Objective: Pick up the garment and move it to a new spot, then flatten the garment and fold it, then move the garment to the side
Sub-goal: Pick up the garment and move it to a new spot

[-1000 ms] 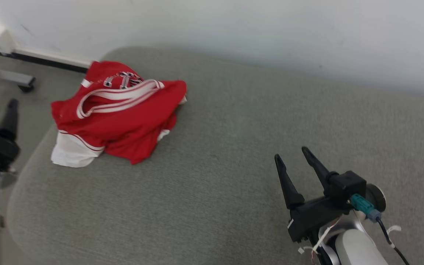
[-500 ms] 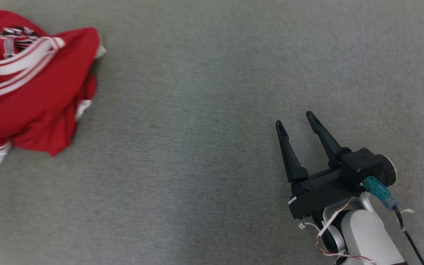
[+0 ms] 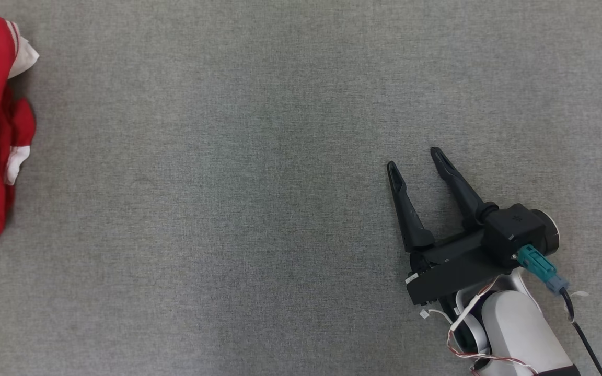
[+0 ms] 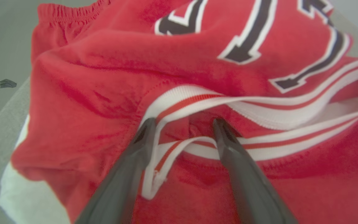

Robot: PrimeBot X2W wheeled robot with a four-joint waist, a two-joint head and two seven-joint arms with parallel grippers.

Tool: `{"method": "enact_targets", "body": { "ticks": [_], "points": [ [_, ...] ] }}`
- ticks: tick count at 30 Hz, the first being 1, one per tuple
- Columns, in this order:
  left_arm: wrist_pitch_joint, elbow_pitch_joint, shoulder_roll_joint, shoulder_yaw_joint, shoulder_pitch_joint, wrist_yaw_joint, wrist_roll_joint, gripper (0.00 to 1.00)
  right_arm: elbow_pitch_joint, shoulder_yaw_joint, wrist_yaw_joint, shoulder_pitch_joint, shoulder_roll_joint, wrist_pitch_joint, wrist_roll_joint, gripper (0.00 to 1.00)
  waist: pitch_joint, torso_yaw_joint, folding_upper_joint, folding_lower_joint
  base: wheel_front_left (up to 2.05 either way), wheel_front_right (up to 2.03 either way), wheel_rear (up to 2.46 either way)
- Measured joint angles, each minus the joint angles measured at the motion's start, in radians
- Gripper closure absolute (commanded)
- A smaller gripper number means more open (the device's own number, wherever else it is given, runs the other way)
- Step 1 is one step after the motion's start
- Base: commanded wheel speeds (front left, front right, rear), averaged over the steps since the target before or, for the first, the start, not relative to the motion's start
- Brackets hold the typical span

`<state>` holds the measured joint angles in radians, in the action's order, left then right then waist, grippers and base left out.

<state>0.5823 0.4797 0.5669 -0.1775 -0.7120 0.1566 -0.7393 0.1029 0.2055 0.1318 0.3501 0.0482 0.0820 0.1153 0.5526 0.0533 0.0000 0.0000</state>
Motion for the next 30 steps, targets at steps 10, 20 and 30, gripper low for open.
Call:
{"method": "enact_targets", "body": {
  "ticks": [10,20,30],
  "points": [
    [-0.05,0.041,0.026,0.01,-0.014,-0.086,-0.004,1.0,0.068,0.021,0.0,-0.001,0.001,0.025,0.041,0.0,-0.07,0.001,0.0001,0.0,0.0,0.0,0.0],
    [-0.039,-0.041,0.042,0.058,-0.122,-0.16,-0.015,1.0,0.174,0.055,0.0,-0.033,0.001,0.077,0.124,0.0,-0.232,0.001,0.0,-0.0001,0.0,0.0,0.0],
    [0.043,-0.198,-0.075,0.193,-0.201,-0.147,-0.002,1.0,0.253,0.082,0.0,-0.081,0.001,0.104,0.189,0.0,-0.42,-0.041,-0.0001,-0.0003,0.0,0.0,0.0]
  ]
}}
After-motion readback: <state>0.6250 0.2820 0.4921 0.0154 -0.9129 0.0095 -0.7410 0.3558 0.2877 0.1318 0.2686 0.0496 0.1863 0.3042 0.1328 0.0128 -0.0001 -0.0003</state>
